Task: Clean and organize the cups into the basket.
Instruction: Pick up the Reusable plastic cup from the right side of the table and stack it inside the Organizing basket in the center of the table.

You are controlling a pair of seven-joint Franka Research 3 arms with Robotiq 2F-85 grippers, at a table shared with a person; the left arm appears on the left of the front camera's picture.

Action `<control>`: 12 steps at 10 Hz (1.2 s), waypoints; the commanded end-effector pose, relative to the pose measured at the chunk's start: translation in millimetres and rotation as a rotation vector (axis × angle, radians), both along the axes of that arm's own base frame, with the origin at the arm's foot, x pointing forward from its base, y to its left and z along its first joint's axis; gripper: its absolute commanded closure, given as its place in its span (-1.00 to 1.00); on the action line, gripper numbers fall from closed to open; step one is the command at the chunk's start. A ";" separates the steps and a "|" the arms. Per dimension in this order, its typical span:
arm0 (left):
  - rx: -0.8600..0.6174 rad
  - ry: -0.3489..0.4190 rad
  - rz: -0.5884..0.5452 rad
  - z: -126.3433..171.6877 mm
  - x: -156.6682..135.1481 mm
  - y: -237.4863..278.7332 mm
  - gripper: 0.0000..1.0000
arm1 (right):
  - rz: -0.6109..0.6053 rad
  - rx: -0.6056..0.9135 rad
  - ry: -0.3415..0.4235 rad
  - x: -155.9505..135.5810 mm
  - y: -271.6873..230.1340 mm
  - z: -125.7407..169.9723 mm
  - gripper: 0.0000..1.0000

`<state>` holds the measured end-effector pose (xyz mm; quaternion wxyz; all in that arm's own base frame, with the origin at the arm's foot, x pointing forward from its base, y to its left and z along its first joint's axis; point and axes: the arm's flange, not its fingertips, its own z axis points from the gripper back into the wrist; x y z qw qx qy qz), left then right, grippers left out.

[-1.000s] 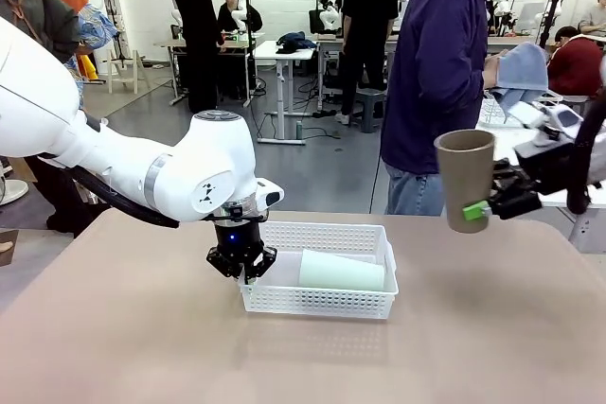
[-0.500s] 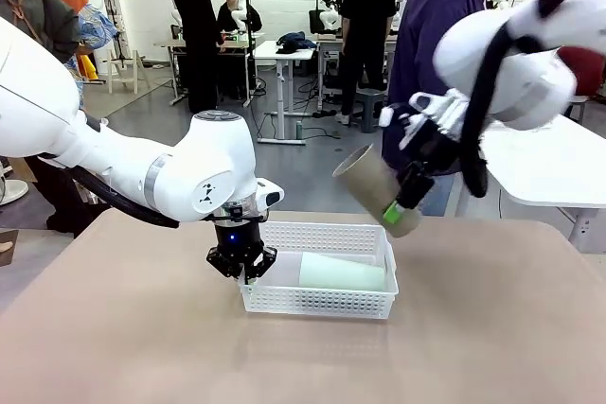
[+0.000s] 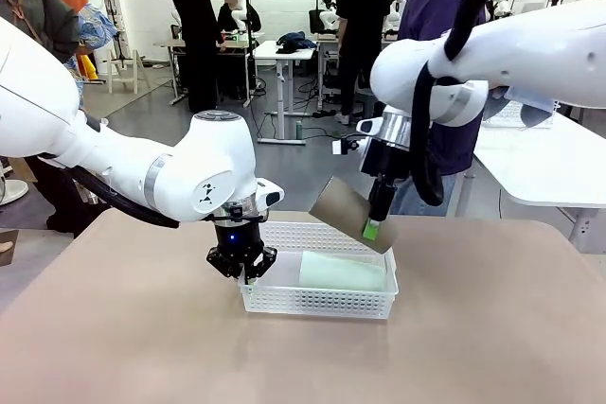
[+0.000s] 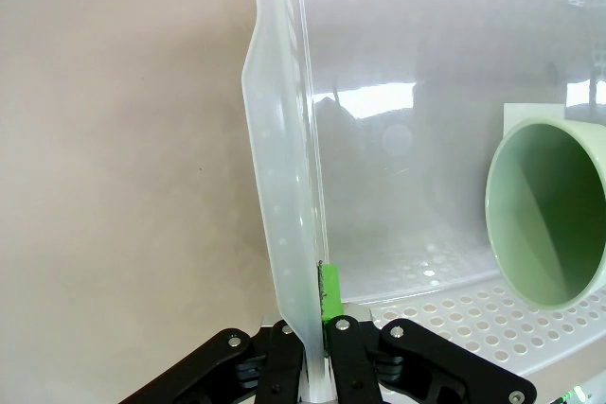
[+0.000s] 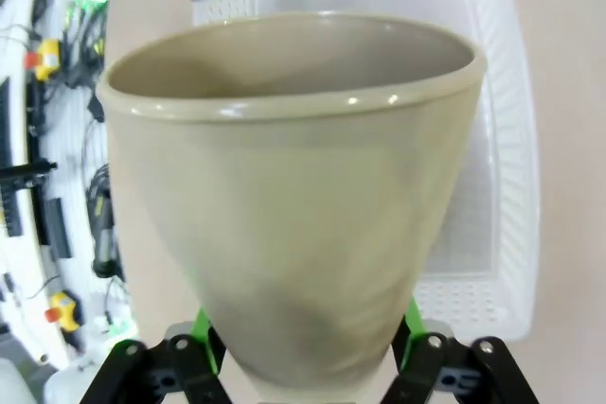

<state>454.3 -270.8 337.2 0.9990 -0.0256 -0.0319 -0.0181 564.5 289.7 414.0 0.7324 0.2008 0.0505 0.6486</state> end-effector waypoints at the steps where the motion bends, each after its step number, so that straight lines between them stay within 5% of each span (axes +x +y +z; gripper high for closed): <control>1: 0.000 -0.004 -0.001 -1.0 -0.8 -0.1 1.00 | 0.025 -0.069 0.024 20.5 18.9 -5.4 -0.60; 12: 0.000 -0.004 -0.001 -1.0 -0.8 -0.1 1.00 | 0.247 -0.144 0.072 33.0 36.9 -67.9 -0.60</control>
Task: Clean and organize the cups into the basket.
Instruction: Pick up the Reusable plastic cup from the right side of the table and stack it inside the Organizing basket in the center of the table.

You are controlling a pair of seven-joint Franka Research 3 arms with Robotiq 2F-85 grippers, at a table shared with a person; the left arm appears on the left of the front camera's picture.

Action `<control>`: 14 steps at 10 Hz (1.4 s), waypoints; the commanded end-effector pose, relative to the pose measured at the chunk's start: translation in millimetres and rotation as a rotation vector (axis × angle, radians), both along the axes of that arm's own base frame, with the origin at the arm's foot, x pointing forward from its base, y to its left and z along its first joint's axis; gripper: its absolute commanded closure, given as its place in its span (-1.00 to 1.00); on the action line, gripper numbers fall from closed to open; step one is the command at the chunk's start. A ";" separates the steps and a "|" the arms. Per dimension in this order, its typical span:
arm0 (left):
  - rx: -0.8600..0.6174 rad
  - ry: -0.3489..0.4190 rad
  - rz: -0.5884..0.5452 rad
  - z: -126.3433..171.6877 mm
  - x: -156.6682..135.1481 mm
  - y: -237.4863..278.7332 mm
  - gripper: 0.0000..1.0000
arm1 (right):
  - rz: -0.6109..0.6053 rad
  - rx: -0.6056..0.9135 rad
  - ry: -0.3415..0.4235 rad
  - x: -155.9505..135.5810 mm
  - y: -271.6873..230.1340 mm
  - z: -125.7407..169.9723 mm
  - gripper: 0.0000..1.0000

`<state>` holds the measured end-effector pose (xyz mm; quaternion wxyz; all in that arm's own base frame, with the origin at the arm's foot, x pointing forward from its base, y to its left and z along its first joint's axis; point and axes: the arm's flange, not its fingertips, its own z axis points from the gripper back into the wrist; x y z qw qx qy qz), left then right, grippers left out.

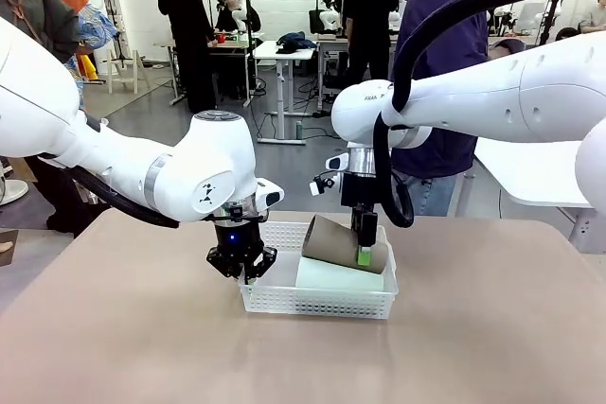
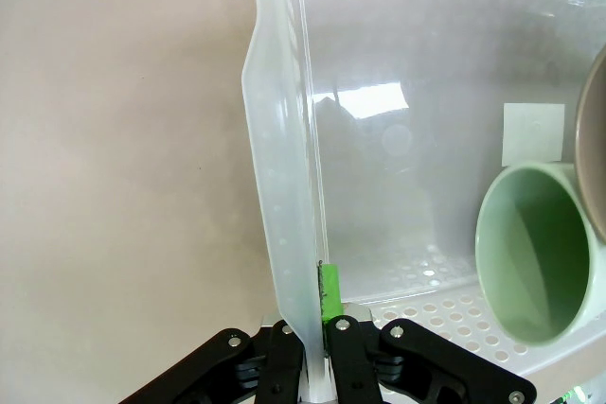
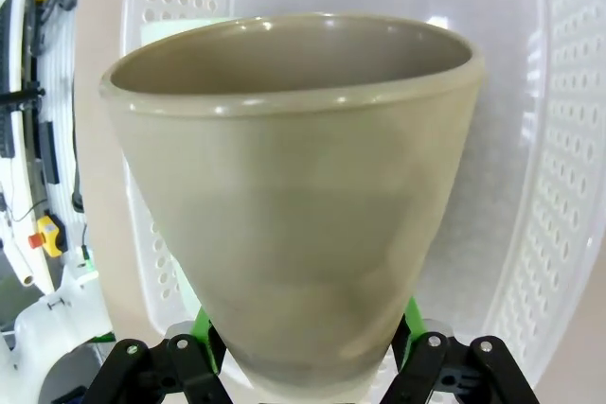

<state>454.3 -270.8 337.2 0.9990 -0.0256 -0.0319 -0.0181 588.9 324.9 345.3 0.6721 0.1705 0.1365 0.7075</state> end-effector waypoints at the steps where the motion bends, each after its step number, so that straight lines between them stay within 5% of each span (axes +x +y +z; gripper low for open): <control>1: 0.000 -0.004 -0.002 -1.0 -0.8 -0.2 1.00 | 0.053 -0.020 0.012 8.0 2.2 -3.5 -0.60; 14: 0.000 -0.004 -0.002 -1.0 -0.8 -0.2 1.00 | -0.021 0.016 -0.063 26.4 5.2 -27.2 -0.60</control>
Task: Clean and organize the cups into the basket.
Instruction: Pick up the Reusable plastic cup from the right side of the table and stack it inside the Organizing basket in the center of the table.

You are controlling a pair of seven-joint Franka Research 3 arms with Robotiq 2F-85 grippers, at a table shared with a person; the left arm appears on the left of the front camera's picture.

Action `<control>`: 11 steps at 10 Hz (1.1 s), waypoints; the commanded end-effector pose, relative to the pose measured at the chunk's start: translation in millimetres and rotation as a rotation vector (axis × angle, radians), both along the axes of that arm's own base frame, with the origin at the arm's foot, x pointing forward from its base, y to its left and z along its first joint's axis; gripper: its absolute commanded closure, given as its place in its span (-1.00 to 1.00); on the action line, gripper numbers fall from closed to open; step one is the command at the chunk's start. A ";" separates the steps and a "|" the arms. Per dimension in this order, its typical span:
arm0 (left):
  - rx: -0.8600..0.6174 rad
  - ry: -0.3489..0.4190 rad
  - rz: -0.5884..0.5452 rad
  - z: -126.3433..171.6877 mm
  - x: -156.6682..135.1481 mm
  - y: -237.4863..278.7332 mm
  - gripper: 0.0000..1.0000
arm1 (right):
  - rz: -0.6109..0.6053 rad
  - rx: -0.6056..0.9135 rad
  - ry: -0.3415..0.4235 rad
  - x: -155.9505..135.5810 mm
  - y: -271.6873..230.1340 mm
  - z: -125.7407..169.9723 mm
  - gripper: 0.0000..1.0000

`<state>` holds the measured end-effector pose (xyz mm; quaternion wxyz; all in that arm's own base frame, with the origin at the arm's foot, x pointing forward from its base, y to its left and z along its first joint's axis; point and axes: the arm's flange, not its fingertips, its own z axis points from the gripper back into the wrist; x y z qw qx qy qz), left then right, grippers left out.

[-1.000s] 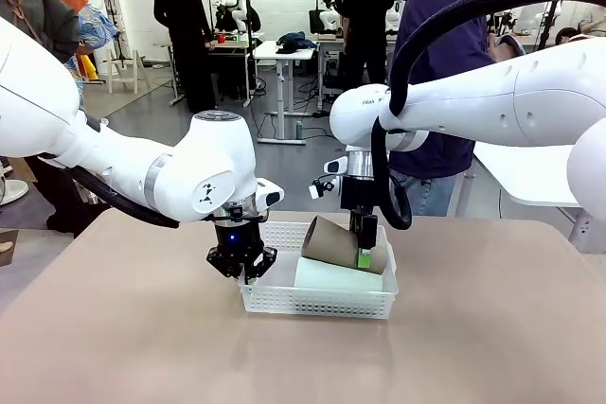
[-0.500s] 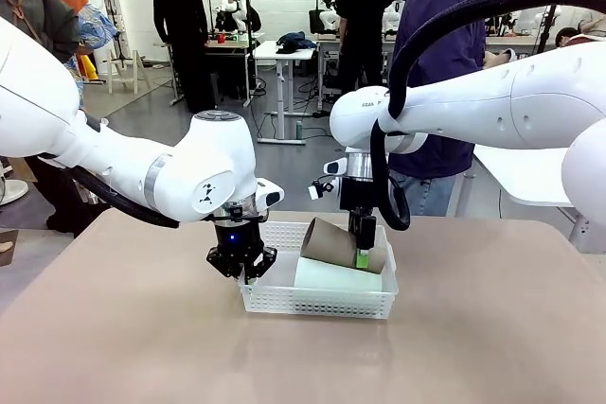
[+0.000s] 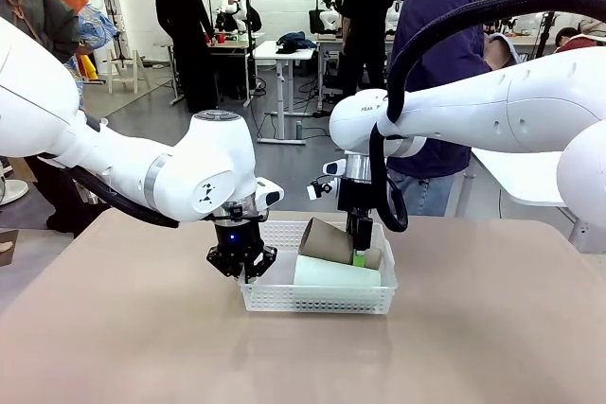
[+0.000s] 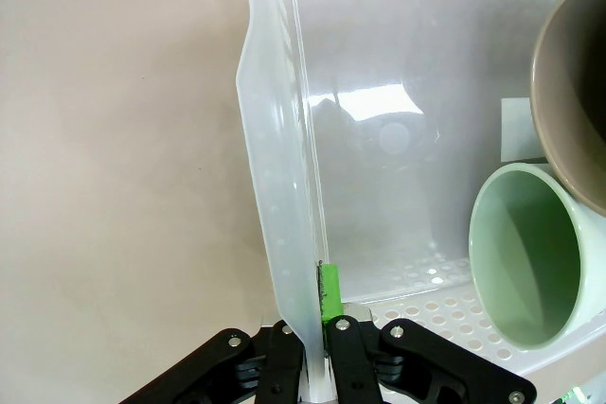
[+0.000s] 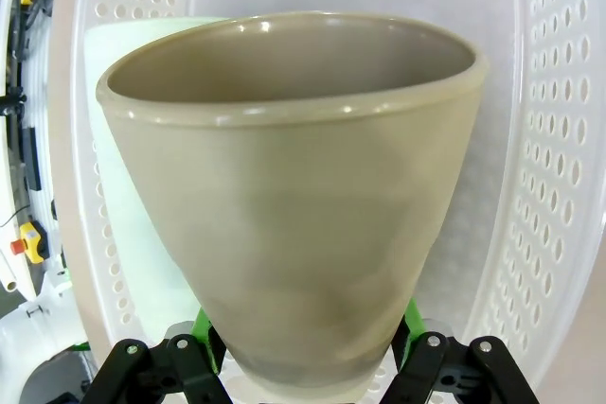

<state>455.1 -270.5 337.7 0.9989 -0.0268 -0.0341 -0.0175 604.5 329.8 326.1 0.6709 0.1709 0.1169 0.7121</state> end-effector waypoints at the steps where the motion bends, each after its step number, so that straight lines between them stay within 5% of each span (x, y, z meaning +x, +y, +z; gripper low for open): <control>1: 0.002 0.000 -0.003 -1.5 -1.6 -0.5 1.00 | -0.029 -0.014 -0.029 10.1 -0.5 -7.8 -0.76; 2: 0.002 0.000 -0.003 -1.5 -1.6 -0.5 1.00 | -0.029 -0.011 -0.026 9.3 -0.8 -7.8 -1.00; 7: 0.002 0.000 -0.003 -1.5 -1.6 -0.5 1.00 | -0.006 0.012 -0.019 -2.2 0.6 -0.4 -1.00; 11: 0.002 0.000 -0.003 -1.5 -1.6 -0.5 1.00 | 0.010 0.026 -0.124 -68.0 -12.6 58.7 -1.00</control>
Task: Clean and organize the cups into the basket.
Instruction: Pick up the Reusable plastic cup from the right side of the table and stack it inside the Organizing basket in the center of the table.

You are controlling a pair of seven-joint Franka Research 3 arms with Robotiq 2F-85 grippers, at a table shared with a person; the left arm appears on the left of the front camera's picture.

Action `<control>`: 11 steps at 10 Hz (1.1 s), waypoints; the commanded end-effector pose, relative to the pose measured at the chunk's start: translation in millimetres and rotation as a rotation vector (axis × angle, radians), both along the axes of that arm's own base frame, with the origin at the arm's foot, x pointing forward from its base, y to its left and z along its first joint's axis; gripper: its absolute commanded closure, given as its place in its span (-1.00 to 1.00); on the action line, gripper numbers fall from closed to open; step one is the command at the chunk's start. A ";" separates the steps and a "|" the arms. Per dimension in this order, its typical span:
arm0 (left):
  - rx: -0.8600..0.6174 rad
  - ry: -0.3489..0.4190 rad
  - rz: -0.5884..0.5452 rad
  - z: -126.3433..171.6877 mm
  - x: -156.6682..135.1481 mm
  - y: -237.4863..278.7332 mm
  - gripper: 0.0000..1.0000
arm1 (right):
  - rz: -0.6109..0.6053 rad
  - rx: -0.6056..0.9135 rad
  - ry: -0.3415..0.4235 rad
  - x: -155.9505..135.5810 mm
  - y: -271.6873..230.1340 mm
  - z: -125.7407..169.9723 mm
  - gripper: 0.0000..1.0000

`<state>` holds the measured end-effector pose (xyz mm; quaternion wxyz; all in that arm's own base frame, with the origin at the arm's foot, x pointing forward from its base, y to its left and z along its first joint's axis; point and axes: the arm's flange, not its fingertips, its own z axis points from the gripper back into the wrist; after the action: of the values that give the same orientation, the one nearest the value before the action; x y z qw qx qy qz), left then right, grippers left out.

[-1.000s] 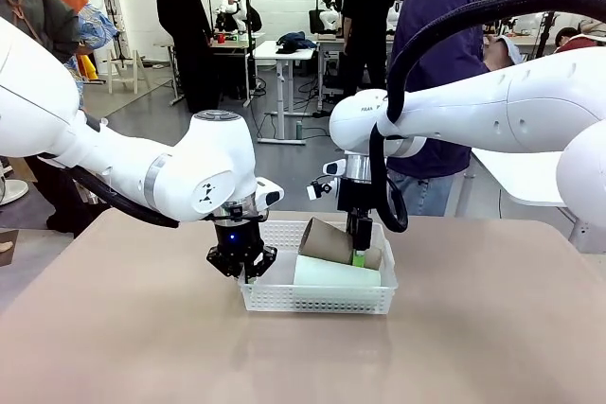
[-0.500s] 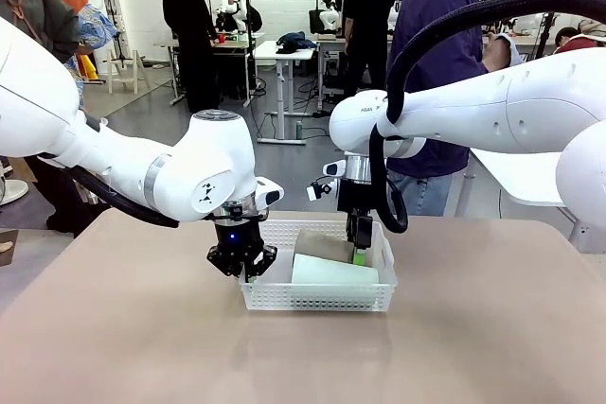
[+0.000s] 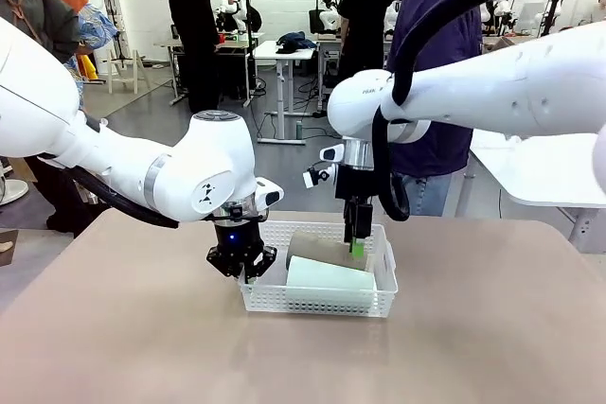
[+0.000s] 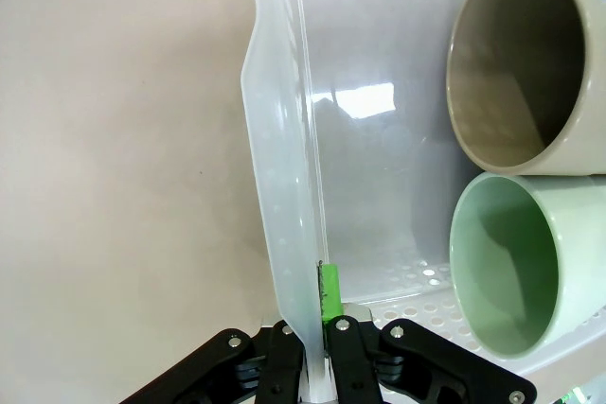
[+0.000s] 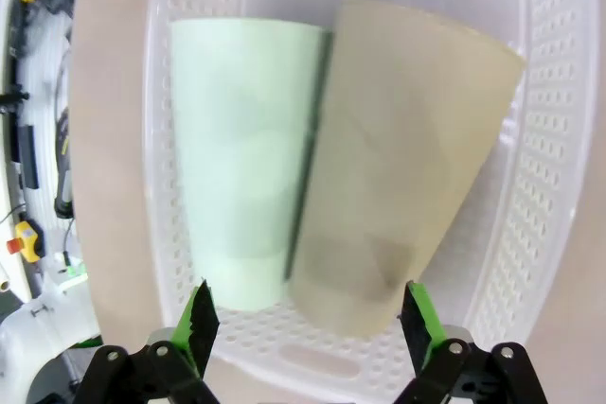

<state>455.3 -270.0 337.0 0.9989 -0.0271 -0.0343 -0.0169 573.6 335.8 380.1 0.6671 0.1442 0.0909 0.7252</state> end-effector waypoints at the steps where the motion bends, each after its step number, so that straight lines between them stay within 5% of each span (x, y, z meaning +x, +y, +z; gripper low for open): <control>1: 0.003 0.001 -0.004 -0.8 -1.8 -0.9 1.00 | -0.014 0.034 -0.076 -51.0 -27.3 17.8 -1.00; 4: 0.003 0.001 -0.004 -0.8 -1.8 -0.9 1.00 | -0.057 0.180 -0.153 -79.4 -82.4 55.1 -1.00; 7: 0.003 0.001 -0.004 -0.8 -1.8 -0.9 1.00 | -0.058 0.516 -0.224 -100.3 -181.6 87.9 -1.00; 11: 0.003 0.001 -0.004 -0.8 -1.8 -0.9 1.00 | -0.045 0.913 -0.255 -116.4 -306.4 90.9 -1.00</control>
<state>455.1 -270.0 336.7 0.9989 -0.0269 -0.0341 -0.0170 460.3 44.5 482.7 0.5743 0.2974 -0.3096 0.6970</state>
